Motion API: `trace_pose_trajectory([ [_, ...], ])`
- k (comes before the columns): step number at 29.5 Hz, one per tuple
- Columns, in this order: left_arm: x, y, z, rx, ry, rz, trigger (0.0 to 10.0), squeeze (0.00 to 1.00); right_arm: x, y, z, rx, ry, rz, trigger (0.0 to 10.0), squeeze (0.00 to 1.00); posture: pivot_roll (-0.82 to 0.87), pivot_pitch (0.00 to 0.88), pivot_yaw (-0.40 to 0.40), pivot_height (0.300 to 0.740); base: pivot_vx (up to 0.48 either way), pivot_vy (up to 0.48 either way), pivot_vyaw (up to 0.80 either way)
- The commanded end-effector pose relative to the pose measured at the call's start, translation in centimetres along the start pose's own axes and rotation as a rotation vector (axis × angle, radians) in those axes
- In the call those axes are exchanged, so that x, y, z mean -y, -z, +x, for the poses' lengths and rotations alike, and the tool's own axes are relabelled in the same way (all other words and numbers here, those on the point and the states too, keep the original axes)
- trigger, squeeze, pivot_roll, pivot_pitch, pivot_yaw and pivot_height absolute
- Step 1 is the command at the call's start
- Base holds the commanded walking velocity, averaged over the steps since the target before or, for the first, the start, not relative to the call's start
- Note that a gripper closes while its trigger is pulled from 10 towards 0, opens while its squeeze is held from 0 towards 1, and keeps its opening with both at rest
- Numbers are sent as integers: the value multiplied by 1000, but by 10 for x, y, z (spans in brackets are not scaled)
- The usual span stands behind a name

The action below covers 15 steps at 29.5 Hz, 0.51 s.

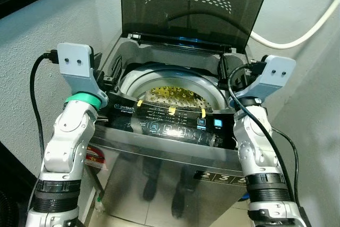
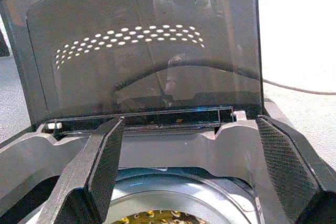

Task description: Clothes washing

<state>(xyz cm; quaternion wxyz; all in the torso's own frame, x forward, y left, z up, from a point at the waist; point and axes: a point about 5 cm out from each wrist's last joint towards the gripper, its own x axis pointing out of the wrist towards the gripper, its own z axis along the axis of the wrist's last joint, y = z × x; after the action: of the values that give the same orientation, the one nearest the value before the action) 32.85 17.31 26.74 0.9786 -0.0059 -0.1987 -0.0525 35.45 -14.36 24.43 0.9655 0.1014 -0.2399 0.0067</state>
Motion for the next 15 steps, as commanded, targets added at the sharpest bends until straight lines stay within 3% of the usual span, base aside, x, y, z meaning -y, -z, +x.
trace_pose_trajectory([
  [1,1,1,1,0,2,6,10000,0,2,0,0,4,5,-9,10000,0,93,0,2,740,0,0,0],
  [15,1,2,6,-1,-1,0,10000,0,7,-6,5,24,21,-33,10000,0,82,0,8,740,0,0,0],
])
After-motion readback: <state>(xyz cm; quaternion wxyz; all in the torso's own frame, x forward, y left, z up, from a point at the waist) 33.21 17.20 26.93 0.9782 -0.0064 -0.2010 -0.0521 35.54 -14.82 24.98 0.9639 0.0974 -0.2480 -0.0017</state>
